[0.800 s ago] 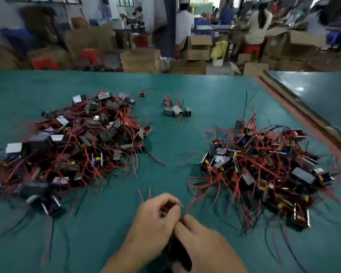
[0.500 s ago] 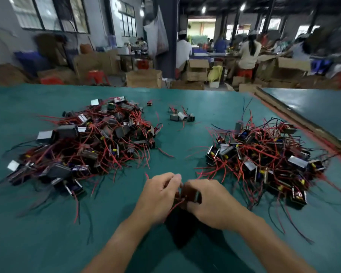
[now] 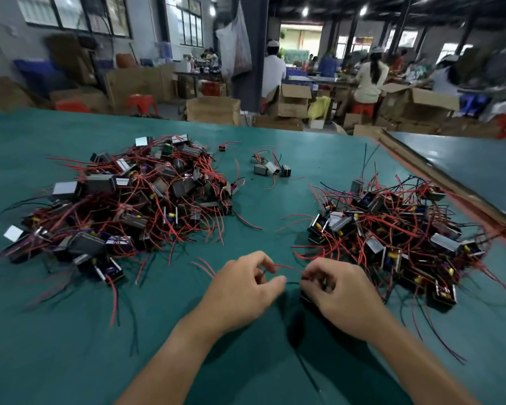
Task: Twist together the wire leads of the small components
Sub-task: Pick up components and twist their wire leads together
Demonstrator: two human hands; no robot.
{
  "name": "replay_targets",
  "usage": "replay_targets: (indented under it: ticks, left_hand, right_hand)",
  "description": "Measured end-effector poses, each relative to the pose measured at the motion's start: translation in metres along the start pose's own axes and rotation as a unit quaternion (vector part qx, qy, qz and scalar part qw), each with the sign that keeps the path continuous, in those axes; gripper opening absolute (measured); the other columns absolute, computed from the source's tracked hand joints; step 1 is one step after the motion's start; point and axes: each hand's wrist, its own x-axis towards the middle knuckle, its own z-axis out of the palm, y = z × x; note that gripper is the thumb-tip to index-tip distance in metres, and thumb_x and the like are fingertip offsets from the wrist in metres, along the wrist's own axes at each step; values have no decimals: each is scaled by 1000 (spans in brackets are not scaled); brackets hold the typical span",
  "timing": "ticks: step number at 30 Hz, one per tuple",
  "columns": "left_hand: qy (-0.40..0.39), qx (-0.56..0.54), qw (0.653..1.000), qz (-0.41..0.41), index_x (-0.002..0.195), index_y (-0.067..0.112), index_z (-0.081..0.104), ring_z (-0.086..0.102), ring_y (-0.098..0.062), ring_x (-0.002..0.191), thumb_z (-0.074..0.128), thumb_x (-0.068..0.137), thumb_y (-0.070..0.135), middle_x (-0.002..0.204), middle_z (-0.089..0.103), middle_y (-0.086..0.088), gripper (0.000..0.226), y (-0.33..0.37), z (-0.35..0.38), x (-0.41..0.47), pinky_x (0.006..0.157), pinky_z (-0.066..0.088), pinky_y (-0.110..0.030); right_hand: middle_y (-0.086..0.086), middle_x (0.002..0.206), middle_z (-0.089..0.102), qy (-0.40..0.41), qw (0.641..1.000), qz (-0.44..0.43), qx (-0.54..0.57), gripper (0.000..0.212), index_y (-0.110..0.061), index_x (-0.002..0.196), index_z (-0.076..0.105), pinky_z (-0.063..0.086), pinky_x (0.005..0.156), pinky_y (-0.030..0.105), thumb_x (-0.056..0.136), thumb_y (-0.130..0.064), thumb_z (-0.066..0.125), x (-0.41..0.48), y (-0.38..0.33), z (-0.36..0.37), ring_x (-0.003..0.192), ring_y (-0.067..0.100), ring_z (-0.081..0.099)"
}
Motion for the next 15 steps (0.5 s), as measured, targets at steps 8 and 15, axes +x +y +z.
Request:
replay_targets:
  ticks: [8,15]
  left_hand:
    - [58,56,996,-37,77,26,62,42,-6,43,60,88,19,55,61,11,13,-13,-6,5,48,36,-25]
    - [106,119,980,-123,80,26,57,49,-15,55,49,94,19,68,61,5,18,-21,-14,11,54,36,-31]
  right_hand:
    - [-15,65,62,-12,999,38,-36,16,-29,70,61,43,55,18,82,-22,70,-1,4,-14,59,7,55]
    - [-16,66,60,-15,998,55,-37,19,-28,72,58,39,51,17,87,-17,62,-2,2,-11,56,6,52]
